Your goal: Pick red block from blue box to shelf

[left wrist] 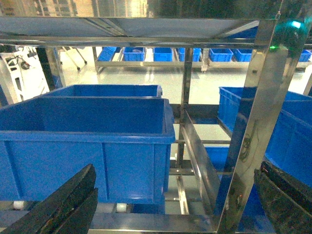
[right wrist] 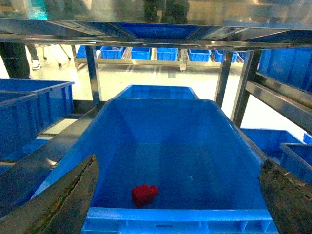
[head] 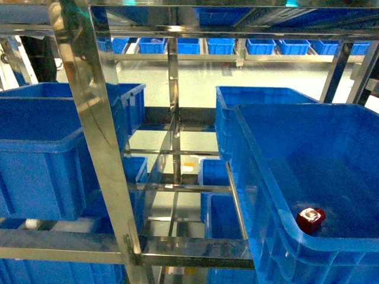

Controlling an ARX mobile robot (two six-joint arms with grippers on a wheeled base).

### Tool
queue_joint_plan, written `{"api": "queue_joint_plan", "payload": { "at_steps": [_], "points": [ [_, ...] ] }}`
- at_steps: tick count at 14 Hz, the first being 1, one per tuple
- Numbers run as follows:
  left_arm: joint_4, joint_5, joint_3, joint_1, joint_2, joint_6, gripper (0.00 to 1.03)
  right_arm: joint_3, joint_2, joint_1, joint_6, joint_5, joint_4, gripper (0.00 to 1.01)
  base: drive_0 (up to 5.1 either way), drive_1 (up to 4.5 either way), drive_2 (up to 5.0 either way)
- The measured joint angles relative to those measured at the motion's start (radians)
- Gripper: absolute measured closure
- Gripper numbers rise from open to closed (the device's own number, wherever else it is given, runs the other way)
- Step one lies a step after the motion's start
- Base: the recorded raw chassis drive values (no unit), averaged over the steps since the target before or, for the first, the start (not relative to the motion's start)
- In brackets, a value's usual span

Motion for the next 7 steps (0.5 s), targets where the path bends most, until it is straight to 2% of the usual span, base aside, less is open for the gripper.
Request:
{"api": "queue_joint_plan", "payload": {
  "at_steps": [7],
  "points": [
    [0.0,0.0,0.0,0.0,0.0,0.0,0.05,0.0,0.0,0.0,0.0,0.0,0.0,0.03,0.0,0.0,0.0]
  ]
}}
